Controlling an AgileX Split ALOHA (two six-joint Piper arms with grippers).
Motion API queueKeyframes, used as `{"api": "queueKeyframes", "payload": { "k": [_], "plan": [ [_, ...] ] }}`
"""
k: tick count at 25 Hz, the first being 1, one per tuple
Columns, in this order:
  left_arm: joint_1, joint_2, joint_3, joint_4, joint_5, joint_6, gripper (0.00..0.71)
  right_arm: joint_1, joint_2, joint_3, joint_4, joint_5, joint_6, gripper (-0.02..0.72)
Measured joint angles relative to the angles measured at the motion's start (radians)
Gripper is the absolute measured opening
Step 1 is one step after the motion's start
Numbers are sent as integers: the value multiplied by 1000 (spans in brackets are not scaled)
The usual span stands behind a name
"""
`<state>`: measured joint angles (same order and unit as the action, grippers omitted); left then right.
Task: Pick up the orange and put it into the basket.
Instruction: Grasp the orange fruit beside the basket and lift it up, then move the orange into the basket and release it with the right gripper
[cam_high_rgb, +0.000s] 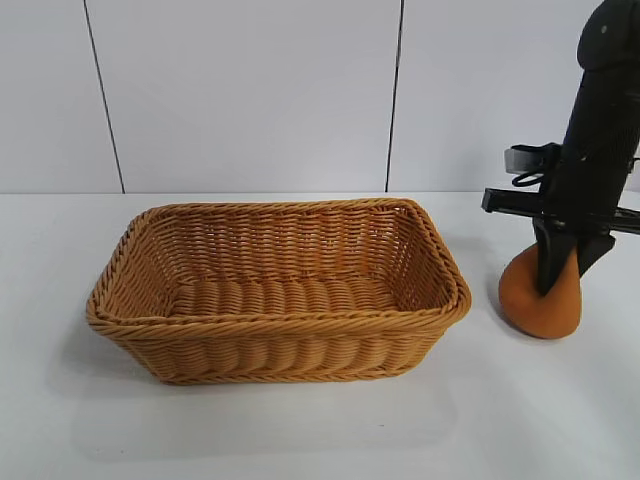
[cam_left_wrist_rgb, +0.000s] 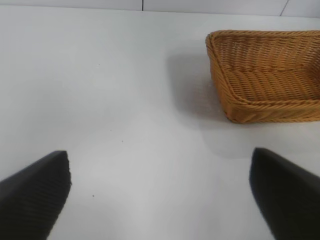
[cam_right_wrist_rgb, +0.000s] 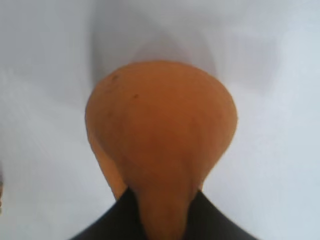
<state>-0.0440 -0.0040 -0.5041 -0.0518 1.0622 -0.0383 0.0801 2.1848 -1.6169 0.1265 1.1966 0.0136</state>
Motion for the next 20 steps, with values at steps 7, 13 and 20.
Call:
{"api": "queueKeyframes", "payload": {
  "k": [7,13,20],
  "plan": [
    [0,0,0,0,0,-1,693,2,-172,0,-6,7,0,38],
    [0,0,0,0,0,-1,693,2,-283,0,38,15,0,38],
    [0,0,0,0,0,-1,693,94,-295,0,78,3,0,38]
  ]
}}
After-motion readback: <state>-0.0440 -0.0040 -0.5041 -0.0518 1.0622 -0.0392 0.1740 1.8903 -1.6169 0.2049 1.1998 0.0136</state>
